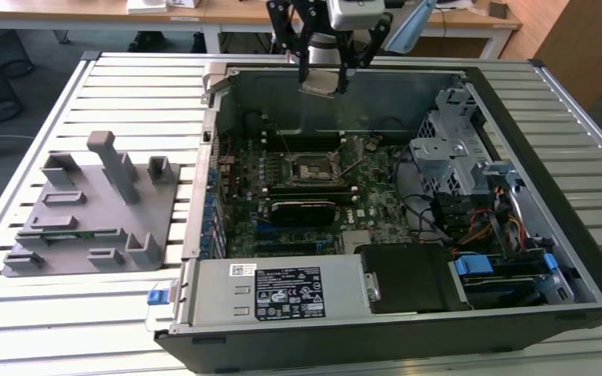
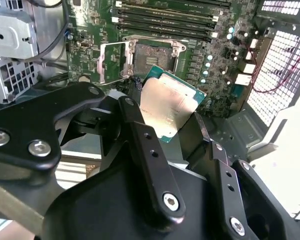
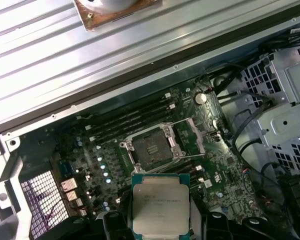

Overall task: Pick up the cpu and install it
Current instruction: 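Place the cpu into insertion slot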

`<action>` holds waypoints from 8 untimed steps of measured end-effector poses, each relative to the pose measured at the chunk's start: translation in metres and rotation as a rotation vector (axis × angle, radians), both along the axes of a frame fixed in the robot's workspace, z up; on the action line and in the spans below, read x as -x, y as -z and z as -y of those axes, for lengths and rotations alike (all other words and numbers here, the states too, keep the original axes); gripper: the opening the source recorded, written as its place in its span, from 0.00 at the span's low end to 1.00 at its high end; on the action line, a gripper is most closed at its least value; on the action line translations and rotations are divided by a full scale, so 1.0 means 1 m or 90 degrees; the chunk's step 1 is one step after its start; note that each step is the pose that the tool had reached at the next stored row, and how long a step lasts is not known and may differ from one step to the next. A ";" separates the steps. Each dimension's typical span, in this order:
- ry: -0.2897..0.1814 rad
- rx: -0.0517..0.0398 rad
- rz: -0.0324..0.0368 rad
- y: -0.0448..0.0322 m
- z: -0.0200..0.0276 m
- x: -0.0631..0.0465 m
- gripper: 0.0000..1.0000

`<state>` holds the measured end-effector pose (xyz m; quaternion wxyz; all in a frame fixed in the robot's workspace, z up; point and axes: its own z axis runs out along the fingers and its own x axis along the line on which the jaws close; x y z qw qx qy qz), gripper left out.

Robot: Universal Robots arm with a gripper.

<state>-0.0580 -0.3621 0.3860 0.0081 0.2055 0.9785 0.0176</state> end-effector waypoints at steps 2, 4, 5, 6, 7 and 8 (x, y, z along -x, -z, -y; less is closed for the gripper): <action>0.009 0.0000 0.0000 0.0001 0.0000 0.000 0.54; 0.018 0.0000 0.0000 0.0002 -0.0001 0.000 0.54; 0.023 0.0000 0.0000 0.0003 -0.0001 0.000 0.54; 0.027 0.0000 0.0000 0.0003 -0.0001 0.000 0.54; 0.032 0.0000 0.0000 0.0003 -0.0001 0.000 0.54; 0.037 0.0000 0.0000 0.0004 -0.0001 0.000 0.54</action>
